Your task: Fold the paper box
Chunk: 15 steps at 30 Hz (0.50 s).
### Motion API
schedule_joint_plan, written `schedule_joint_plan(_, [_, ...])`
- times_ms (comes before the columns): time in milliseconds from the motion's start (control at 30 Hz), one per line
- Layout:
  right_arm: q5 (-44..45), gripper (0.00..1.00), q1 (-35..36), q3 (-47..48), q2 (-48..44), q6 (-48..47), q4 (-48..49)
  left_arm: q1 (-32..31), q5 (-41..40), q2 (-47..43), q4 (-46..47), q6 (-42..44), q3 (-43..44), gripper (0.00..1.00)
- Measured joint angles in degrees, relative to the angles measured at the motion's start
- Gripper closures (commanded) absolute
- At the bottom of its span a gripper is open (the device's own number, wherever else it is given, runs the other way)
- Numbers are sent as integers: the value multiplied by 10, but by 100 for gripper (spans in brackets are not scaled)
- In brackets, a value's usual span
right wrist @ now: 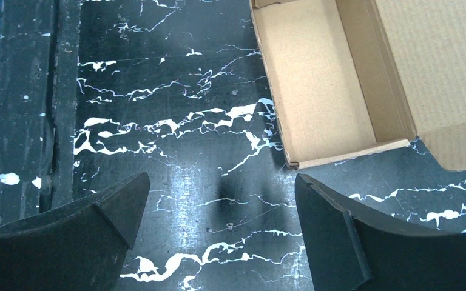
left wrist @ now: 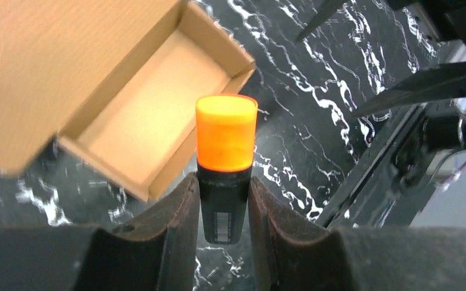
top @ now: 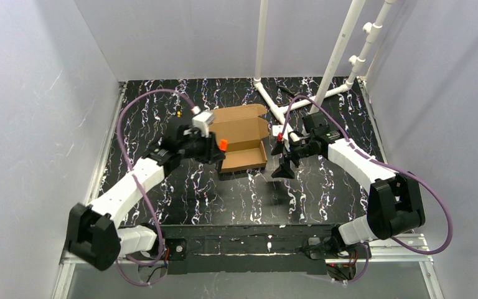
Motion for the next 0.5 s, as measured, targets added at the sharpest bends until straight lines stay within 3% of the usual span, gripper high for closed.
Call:
schedule_joint_plan(100, [-1, 2, 0, 0, 1, -4, -5, -47, -11, 106, -38, 93, 129, 90])
schedule_joint_plan(233, [-2, 2, 0, 0, 1, -7, -8, -78, -55, 243, -69, 170, 259, 72])
schedule_joint_plan(367, [-2, 2, 0, 0, 1, -9, -9, -94, -107, 330, -122, 203, 299, 55])
schedule_joint_plan(433, [-3, 2, 0, 0, 2, -11, -10, -96, -121, 339, -144, 209, 299, 41])
schedule_joint_plan(500, [-3, 2, 0, 0, 3, -14, -12, -96, -130, 334, -151, 213, 299, 34])
